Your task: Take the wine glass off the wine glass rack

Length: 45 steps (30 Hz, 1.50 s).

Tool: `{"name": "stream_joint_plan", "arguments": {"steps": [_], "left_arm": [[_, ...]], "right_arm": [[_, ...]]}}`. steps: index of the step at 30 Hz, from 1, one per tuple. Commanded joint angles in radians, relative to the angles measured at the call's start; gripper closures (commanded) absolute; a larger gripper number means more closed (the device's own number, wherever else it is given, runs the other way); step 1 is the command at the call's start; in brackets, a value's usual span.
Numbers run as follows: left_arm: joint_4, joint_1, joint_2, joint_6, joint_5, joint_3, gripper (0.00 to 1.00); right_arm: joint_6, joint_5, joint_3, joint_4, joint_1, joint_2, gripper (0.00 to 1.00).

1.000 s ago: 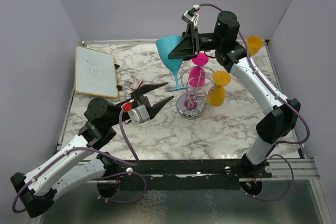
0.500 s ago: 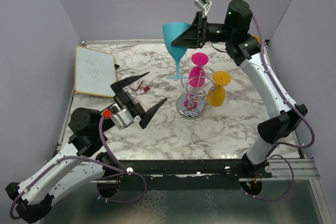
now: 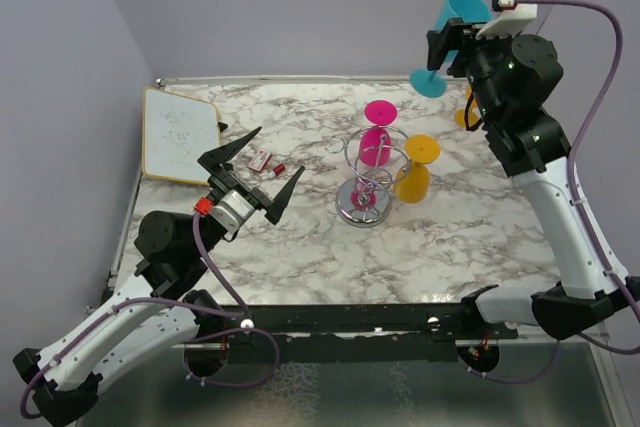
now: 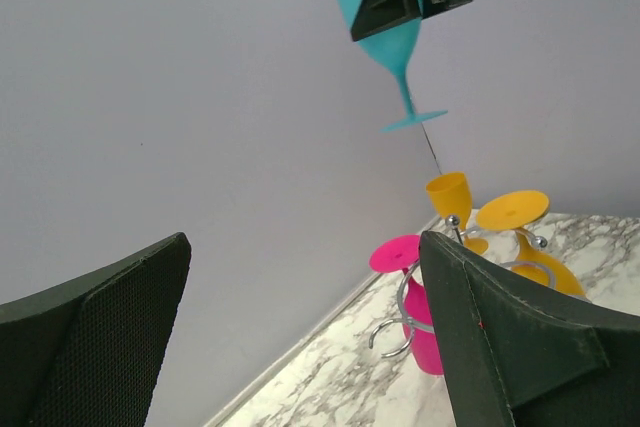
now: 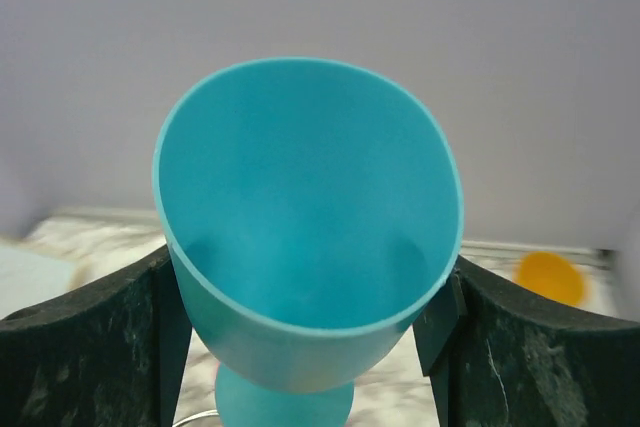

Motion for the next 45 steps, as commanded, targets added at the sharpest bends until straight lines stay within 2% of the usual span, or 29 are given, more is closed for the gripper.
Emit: {"name": "stream_joint_plan", "arguments": {"steps": [1,4,7,9,12,17,20,24,27,36,39,45], "left_arm": [[0.043,-0.004,0.007,0.005,-0.032,-0.007,0.01],[0.051,-0.004,0.020,0.005,-0.031,-0.014,0.00],[0.051,-0.004,0.030,0.003,-0.029,-0.016,0.00],[0.051,-0.004,0.034,0.002,-0.026,-0.019,0.00],[0.057,-0.004,0.036,0.004,-0.026,-0.027,0.00],[0.069,-0.005,0.037,0.006,-0.038,-0.039,0.00],[0.083,-0.004,0.038,0.007,-0.049,-0.050,0.01],[0.101,-0.005,0.049,0.006,-0.066,-0.061,0.00],[0.111,-0.005,0.062,0.012,-0.077,-0.069,0.00],[0.122,-0.005,0.062,0.029,-0.091,-0.082,0.00],[0.125,-0.005,0.056,0.036,-0.095,-0.086,0.01],[0.137,-0.005,0.031,0.050,-0.108,-0.098,0.00]], "right_arm": [[-0.384,0.584,-0.200,0.410,-0.001,-0.072,0.28],[-0.608,0.734,-0.328,0.665,-0.012,-0.065,0.27],[-0.672,0.769,-0.373,0.732,-0.083,-0.021,0.27],[-0.596,0.755,-0.373,0.654,-0.150,0.013,0.27],[-0.393,0.685,-0.405,0.528,-0.246,0.029,0.27],[-0.104,0.560,-0.588,0.512,-0.373,-0.011,0.27],[-0.044,0.526,-0.730,0.619,-0.407,-0.035,0.27],[-0.060,0.523,-0.924,0.889,-0.415,-0.035,0.27],[-0.070,0.536,-1.000,1.038,-0.432,0.021,0.27],[-0.105,0.427,-1.027,1.339,-0.499,0.274,0.26],[-0.115,0.338,-1.027,1.397,-0.526,0.334,0.26],[-0.199,0.261,-1.002,1.511,-0.536,0.458,0.23]]}}
